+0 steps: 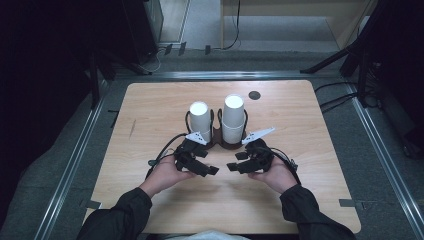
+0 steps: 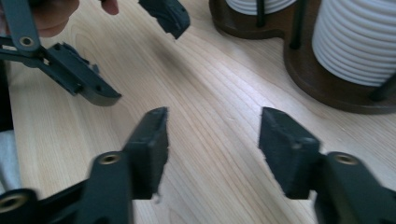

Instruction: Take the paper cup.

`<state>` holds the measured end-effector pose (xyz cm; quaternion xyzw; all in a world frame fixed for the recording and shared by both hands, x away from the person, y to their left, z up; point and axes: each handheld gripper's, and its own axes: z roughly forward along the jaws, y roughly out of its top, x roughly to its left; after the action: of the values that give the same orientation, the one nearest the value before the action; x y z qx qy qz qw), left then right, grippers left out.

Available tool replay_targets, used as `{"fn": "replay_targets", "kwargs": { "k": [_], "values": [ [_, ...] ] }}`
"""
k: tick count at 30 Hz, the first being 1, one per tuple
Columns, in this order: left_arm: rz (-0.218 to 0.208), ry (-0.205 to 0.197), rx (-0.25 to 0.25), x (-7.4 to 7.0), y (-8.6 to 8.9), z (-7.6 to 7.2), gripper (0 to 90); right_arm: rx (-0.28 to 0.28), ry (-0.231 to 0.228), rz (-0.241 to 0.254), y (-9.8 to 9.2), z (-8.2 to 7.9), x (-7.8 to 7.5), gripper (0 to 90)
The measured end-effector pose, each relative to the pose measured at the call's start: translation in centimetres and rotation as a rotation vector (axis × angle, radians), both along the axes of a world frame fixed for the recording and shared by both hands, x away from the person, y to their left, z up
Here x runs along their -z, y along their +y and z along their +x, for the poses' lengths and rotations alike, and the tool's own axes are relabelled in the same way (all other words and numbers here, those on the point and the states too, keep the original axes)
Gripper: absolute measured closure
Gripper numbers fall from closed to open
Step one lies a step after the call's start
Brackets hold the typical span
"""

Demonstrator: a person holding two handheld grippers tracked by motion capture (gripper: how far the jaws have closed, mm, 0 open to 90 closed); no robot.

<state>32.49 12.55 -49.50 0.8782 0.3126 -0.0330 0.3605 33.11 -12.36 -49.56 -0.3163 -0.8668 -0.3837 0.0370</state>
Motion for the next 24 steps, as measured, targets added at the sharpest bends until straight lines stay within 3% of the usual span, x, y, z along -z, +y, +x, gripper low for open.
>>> {"fn": "replay_targets", "kwargs": {
  "k": [7,10,11,12,14,24],
  "values": [
    [0.025,-0.017,0.007,0.0,-0.1,-0.1,17.1,-0.021,0.013,-0.018,-0.7,0.2,-0.4,46.8],
    [0.027,-0.015,0.006,0.0,-0.1,-0.1,17.1,-0.032,-0.017,-0.027,-0.7,0.2,-0.6,43.2],
    [0.025,0.003,0.004,-0.1,0.0,0.0,18.6,-0.045,-0.024,-0.029,-0.8,0.2,-0.6,40.3],
    [0.025,0.003,0.004,-0.1,0.0,0.0,23.4,-0.045,-0.024,-0.029,-0.8,0.2,-0.6,40.3],
    [0.034,0.000,0.009,-0.2,0.0,0.0,23.6,-0.058,-0.018,-0.040,-0.8,0.2,-0.5,37.4],
    [0.045,-0.007,0.013,-0.1,0.0,-0.1,23.6,-0.074,-0.047,-0.062,-1.2,0.3,-0.8,36.3]
  ]
}}
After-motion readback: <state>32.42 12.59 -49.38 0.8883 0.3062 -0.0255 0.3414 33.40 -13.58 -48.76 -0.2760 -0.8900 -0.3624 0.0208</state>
